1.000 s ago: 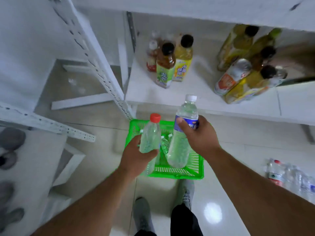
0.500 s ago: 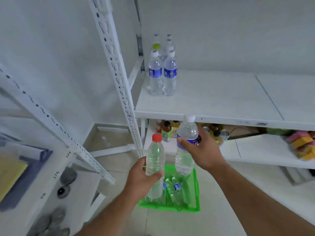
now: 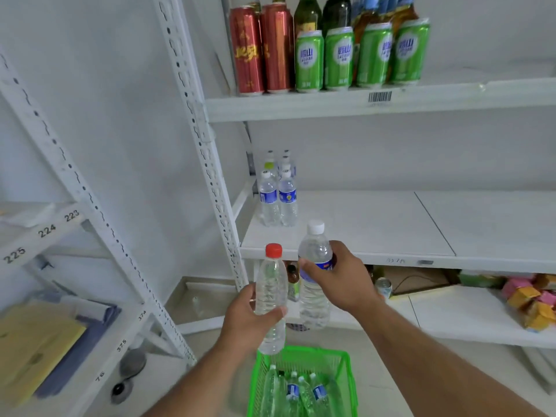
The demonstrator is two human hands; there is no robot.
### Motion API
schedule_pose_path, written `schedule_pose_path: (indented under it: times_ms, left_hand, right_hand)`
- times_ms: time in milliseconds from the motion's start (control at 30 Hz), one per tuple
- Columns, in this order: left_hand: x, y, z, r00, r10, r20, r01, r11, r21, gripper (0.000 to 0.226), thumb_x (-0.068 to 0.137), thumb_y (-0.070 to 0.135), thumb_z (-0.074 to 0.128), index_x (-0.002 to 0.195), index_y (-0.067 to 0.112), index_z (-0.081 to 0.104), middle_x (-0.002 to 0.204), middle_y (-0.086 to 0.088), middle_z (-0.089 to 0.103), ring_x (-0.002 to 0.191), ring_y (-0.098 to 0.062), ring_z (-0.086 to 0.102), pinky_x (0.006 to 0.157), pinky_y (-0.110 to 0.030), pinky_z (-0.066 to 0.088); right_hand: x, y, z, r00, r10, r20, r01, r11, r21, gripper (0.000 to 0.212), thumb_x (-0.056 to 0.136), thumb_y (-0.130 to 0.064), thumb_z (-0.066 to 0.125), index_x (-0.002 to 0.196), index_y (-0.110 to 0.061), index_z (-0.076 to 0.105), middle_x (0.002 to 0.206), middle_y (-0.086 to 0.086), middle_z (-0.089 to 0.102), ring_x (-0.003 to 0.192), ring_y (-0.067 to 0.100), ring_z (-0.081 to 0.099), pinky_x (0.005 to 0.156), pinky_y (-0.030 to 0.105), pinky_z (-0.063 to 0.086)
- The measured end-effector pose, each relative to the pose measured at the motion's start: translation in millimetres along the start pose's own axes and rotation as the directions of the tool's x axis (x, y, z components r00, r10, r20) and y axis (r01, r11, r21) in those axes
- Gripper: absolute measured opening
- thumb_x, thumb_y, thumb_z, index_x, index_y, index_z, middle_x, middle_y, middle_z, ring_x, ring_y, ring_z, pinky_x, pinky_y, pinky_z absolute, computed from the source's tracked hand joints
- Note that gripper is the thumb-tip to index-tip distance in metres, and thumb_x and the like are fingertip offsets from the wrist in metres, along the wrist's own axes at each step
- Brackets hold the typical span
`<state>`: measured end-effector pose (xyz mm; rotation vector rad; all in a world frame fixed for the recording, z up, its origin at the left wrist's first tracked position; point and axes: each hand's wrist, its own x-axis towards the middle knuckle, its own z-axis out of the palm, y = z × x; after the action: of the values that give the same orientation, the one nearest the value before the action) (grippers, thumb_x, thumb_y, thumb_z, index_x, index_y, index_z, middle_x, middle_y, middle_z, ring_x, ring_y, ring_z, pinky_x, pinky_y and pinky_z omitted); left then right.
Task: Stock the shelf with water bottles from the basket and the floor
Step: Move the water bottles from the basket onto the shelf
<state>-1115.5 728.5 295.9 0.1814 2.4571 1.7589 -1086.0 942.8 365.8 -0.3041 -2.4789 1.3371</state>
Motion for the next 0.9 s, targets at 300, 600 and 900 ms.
schedule_pose_path:
  times_ms: [300, 600, 900]
  left_hand:
    - [67.6, 14.8, -4.6, 0.999, 0.046, -0.029, -0.047, 0.999, -0.025, 0.04, 0.067, 0.026, 0.088, 0.1, 0.035, 0.067, 0.091, 0.02, 0.075, 0.083, 0.0, 0.07, 0.072, -0.021, 0.051]
    - [183.8, 13.4, -15.3, 0.999, 0.039, 0.013, -0.038, 0.997, -0.071, 0.049, 0.06, 0.046, 0.085, 0.104, 0.042, 0.064, 0.096, 0.02, 0.074, 0.089, -0.001, 0.07, 0.082, -0.033, 0.057]
    - [261.5, 5.9, -13.6, 0.999, 0.044, 0.016, -0.043, 0.998, -0.043, 0.046, 0.067, 0.035, 0.087, 0.106, 0.037, 0.062, 0.098, 0.019, 0.073, 0.088, 0.007, 0.066, 0.076, -0.02, 0.051]
  right_hand:
    - [62.9, -14.2, -0.6, 1.0, -0.007, -0.018, 0.008, 1.0, 0.029, 0.04, 0.072, -0.064, 0.068, 0.1, -0.037, 0.062, 0.09, -0.02, 0.068, 0.081, -0.001, 0.063, 0.067, 0.023, 0.05]
    - [154.5, -25.1, 29.7, 0.996, 0.03, -0.089, -0.035, 0.998, -0.051, 0.035, 0.071, -0.064, 0.067, 0.092, -0.037, 0.062, 0.082, -0.024, 0.066, 0.075, -0.004, 0.061, 0.063, 0.022, 0.046]
    - [217.0, -21.1, 62.8, 0.994, 0.055, -0.094, -0.058, 0.998, -0.028, 0.027, 0.074, -0.056, 0.069, 0.09, -0.035, 0.062, 0.081, -0.018, 0.067, 0.073, -0.005, 0.06, 0.057, 0.017, 0.039]
